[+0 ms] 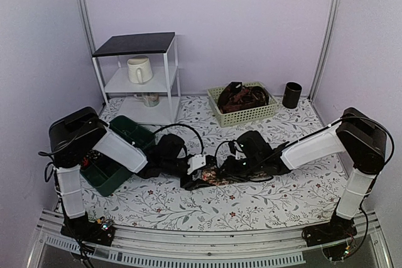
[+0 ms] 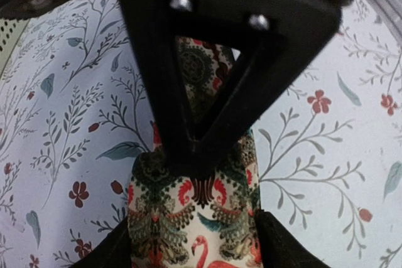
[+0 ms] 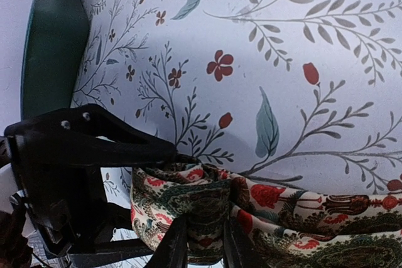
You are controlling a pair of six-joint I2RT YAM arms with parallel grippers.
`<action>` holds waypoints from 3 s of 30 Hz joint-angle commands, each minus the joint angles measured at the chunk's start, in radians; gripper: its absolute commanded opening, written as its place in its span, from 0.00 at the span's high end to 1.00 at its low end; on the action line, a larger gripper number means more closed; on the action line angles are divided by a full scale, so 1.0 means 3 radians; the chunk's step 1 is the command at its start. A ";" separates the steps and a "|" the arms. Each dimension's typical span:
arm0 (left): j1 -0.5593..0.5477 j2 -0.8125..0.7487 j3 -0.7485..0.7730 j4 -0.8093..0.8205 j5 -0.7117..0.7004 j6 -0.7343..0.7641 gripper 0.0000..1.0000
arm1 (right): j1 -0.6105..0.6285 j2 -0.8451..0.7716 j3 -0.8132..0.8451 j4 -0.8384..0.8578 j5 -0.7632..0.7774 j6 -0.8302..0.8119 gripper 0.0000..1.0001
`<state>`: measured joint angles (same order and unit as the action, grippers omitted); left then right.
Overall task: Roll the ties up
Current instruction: Roll the tie at the center of the board.
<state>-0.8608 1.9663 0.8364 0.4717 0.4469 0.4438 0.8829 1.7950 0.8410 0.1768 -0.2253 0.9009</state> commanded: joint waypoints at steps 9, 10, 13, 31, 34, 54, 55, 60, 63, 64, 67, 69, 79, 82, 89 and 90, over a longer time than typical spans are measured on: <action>0.0016 0.0139 0.0066 -0.0195 0.0134 0.0161 0.51 | -0.0015 0.0074 -0.0089 0.0172 -0.0103 -0.0021 0.79; 0.0016 0.0138 0.0065 -0.0190 0.0105 0.0140 0.51 | -0.0017 0.0086 -0.0093 0.0169 -0.0103 -0.0018 0.79; 0.0015 0.0111 0.0062 -0.0200 -0.0031 0.0028 0.32 | -0.0021 0.0101 -0.0122 0.0167 -0.0080 -0.0008 0.81; 0.0020 -0.0556 -0.0715 0.0077 -0.0620 -0.0842 0.92 | -0.0064 0.0129 -0.0165 0.0238 -0.0113 -0.0032 0.81; 0.0012 -0.0488 -0.0680 0.0144 -0.0592 -0.0886 0.98 | -0.0064 0.0123 -0.0169 0.0241 -0.0118 -0.0037 0.81; -0.0112 -0.0249 -0.0251 0.0157 -0.0148 -0.0817 1.00 | -0.0110 0.0040 -0.0226 0.0285 -0.0154 -0.0087 0.81; -0.0119 -0.0258 -0.0233 0.0148 -0.0132 -0.0816 1.00 | -0.0115 0.0031 -0.0224 0.0282 -0.0154 -0.0088 0.81; -0.0155 -0.0300 -0.0155 0.0075 -0.0170 -0.0815 1.00 | -0.0118 0.0014 -0.0212 0.0284 -0.0180 -0.0145 0.81; -0.0158 -0.0306 -0.0121 0.0040 -0.0197 -0.0811 1.00 | -0.0117 0.0015 -0.0213 0.0280 -0.0200 -0.0170 0.81; -0.0163 -0.0306 -0.0108 0.0031 -0.0209 -0.0812 1.00 | -0.0116 0.0008 -0.0218 0.0280 -0.0200 -0.0175 0.81; -0.0166 -0.0313 -0.0089 0.0013 -0.0230 -0.0814 1.00 | -0.0117 -0.0037 -0.0260 0.0297 -0.0200 -0.0180 0.81; -0.0163 -0.0326 -0.0083 0.0012 -0.0228 -0.0826 1.00 | -0.0116 -0.0064 -0.0274 0.0304 -0.0211 -0.0199 0.81; -0.0165 -0.0387 -0.0011 -0.0024 -0.0195 -0.0890 1.00 | -0.0124 -0.0040 -0.0248 0.0424 -0.0516 -0.0096 0.81; -0.0165 -0.0361 0.0021 -0.0055 -0.0191 -0.0906 1.00 | -0.0164 -0.0041 -0.0233 0.0421 -0.0554 -0.0009 0.81; -0.0163 -0.0192 0.0114 -0.0103 -0.0189 -0.1004 1.00 | -0.0228 -0.0013 -0.0275 0.0379 -0.0405 0.0026 0.81; -0.0164 -0.0178 0.0127 -0.0112 -0.0193 -0.1012 1.00 | -0.0231 -0.0005 -0.0276 0.0368 -0.0387 0.0020 0.81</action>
<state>-0.8967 1.8816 0.8463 0.4496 0.3805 0.1631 0.8207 1.8004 0.7700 0.2707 -0.3466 0.9012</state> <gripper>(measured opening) 0.003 0.193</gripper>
